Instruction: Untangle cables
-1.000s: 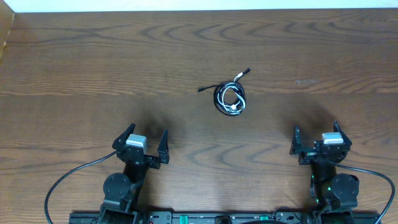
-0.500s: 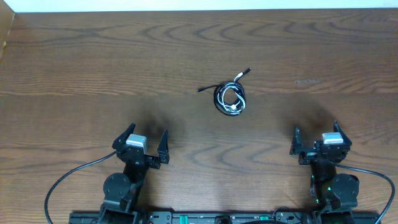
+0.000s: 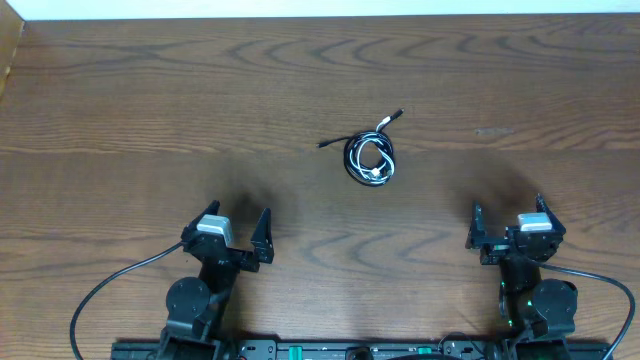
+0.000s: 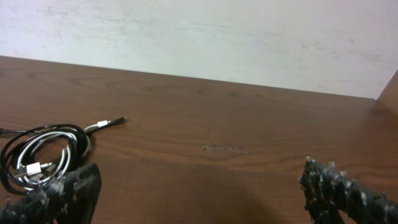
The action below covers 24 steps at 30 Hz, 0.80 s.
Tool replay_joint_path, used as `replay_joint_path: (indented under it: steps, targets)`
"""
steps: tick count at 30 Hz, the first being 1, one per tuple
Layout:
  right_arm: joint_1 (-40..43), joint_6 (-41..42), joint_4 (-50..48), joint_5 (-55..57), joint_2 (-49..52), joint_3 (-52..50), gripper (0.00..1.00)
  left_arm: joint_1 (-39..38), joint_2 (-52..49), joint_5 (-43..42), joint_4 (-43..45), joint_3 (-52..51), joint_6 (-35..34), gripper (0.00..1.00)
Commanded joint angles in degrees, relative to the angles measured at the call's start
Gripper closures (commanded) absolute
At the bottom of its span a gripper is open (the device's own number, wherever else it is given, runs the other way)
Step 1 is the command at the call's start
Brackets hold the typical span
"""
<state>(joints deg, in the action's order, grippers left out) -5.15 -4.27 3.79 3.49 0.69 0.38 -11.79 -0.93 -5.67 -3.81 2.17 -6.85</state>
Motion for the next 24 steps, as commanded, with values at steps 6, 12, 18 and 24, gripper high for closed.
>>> replay_joint_path:
  steps: [6, 12, 18, 24]
  targets:
    - [0.2, -0.7, 0.1, 0.9, -0.4, -0.1, 0.01, -0.2, -6.5, -1.2, -8.6, 8.8, -2.0, 0.04]
    - [0.2, -0.7, 0.1, 0.9, -0.4, -0.1, 0.01, -0.2, -16.8, -1.2, -9.7, 16.0, -2.0, 0.04]
    - [0.2, -0.7, 0.1, 0.9, -0.4, -0.1, 0.01, -0.2, -29.6, -1.2, -11.3, 25.7, -2.0, 0.04]
    - [0.2, -0.7, 0.1, 0.9, -0.4, -0.1, 0.01, -0.2, -40.8, -2.1, -16.7, 37.2, -2.0, 0.04]
